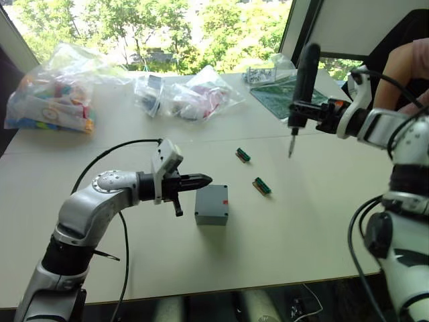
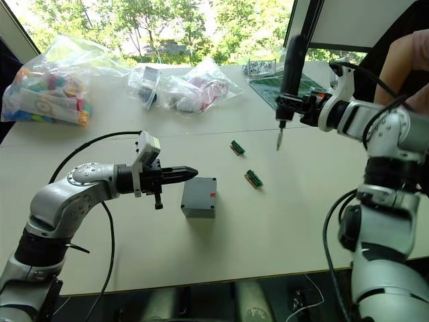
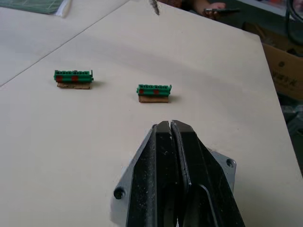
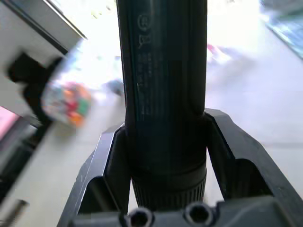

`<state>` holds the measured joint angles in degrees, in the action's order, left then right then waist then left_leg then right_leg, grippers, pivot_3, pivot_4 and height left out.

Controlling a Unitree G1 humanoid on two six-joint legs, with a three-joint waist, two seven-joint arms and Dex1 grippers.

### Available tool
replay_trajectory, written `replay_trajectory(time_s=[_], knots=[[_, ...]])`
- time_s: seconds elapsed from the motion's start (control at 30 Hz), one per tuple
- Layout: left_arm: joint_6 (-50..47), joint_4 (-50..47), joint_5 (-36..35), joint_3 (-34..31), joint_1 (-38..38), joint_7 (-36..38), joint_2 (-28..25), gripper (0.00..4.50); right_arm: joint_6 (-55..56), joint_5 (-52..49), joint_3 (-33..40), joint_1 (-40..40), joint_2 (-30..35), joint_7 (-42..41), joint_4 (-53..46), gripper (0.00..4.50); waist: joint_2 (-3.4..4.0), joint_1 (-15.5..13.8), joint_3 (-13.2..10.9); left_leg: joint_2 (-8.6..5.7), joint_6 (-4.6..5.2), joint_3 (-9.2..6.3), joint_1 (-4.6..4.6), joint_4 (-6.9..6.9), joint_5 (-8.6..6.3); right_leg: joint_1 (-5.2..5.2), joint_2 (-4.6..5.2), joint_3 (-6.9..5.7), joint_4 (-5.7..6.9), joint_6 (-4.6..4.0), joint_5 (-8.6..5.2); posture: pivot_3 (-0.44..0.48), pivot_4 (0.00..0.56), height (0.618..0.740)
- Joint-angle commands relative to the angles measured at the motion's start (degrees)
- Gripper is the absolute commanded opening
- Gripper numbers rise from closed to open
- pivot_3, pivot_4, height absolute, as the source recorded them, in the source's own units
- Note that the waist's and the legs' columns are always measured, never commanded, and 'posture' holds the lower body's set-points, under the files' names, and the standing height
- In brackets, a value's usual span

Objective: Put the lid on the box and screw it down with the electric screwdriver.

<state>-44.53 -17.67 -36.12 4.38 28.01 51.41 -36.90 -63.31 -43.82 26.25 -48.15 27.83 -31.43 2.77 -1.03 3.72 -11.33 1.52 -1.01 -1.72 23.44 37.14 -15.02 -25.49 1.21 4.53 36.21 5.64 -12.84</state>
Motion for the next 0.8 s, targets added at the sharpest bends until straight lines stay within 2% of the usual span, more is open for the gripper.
replay_trajectory(time_s=[0.03,0.2,0.33,0.4,0.53,0.8], knots=[[0.53,0.78,1.02,1.25,1.59,3.52,-2.15,0.00,2.68,-8.94,3.83,3.03,-6.15,4.14,-15.01,1.86,0.00,-0.06,0.00,0.00,-0.02,0.01,0.00,0.02,0.01,0.01,0.03,-0.01,0.02,0.00,0.00,0.000,0.150,0.740],[1.44,1.06,3.55,4.05,2.15,5.87,-3.91,0.00,8.05,-6.89,-5.47,12.70,-10.97,3.11,-24.21,1.86,0.00,-0.09,0.00,-0.13,-0.17,0.07,-0.07,0.09,0.10,0.11,0.21,-0.02,0.02,-0.04,0.03,0.000,0.150,0.740],[1.91,0.97,4.92,5.39,2.32,5.79,-3.20,0.00,12.34,-5.39,-9.82,16.11,-12.27,3.21,-25.73,1.86,0.00,0.06,0.00,-0.14,-0.34,0.07,-0.09,0.23,0.21,0.16,0.20,-0.01,0.00,-0.20,0.11,0.000,0.150,0.740],[3.12,1.69,8.05,8.25,2.69,5.02,-2.59,0.00,15.66,-2.56,-13.53,18.05,-13.20,2.66,-25.54,1.86,-0.01,0.10,0.00,-0.14,-0.65,0.06,-0.10,0.22,0.39,0.16,0.19,-0.01,0.00,-0.29,0.17,0.000,0.150,0.740],[3.62,2.54,10.98,10.35,2.43,4.60,-1.85,0.00,19.78,0.50,-16.92,18.71,-13.37,2.24,-24.11,1.86,-0.01,0.17,0.01,-0.13,-0.68,0.04,-0.18,0.23,0.41,0.25,0.15,0.01,0.01,-0.30,0.20,0.000,0.150,0.740],[4.62,3.21,12.69,10.63,1.30,5.20,-1.54,0.00,25.59,5.48,-21.29,18.83,-13.79,1.93,-20.41,1.86,-0.01,0.19,0.01,-0.11,-0.68,0.02,-0.16,0.17,0.41,0.21,0.13,0.00,0.02,-0.17,0.27,0.000,0.150,0.740]])
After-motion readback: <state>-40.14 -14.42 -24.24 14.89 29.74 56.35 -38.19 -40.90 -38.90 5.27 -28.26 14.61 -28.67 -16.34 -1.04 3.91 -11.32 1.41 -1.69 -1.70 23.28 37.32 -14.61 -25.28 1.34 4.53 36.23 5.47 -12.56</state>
